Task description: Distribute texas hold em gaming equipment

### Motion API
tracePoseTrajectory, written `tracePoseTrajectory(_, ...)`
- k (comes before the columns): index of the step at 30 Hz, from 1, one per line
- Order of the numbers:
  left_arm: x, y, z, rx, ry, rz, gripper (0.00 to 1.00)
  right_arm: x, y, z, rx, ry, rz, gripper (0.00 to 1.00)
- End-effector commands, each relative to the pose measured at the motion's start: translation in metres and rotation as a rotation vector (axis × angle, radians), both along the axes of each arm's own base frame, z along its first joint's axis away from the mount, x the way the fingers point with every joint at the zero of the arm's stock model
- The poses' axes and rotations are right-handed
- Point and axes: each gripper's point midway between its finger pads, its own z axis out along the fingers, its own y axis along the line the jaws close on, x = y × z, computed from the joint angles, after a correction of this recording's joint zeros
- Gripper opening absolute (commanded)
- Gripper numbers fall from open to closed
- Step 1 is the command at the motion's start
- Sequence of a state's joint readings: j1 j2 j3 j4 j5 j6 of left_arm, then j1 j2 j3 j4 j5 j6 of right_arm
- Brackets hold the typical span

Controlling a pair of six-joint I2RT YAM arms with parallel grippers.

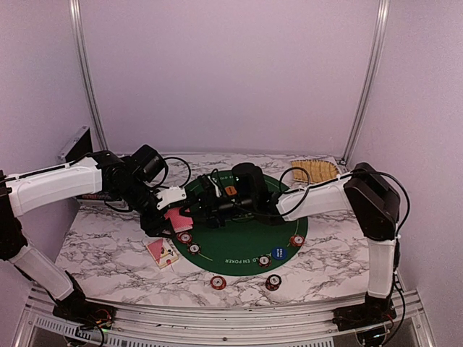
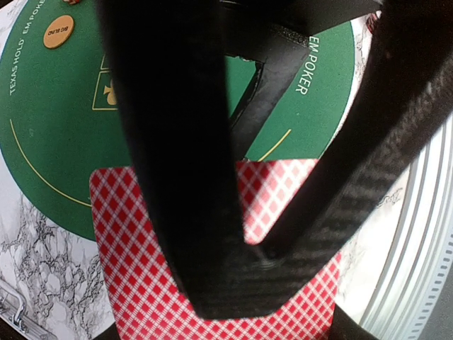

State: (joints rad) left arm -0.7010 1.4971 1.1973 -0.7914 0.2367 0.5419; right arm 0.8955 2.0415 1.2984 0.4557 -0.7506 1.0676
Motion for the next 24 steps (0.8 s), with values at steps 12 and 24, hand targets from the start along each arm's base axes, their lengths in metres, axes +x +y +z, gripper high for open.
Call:
tracePoseTrajectory(12,-0.004,0.001,0.004,-0.021,0.029,0.005,0.09,-0.003,-0.005,0.006,-0.007,-0.017,0.021,0.48)
tracePoseTrajectory(24,-0.003,0.004,0.0,-0.008,0.032,0.01,0.08,-0.005,-0.008,0.01,-0.021,-0.03,0.033,0.35)
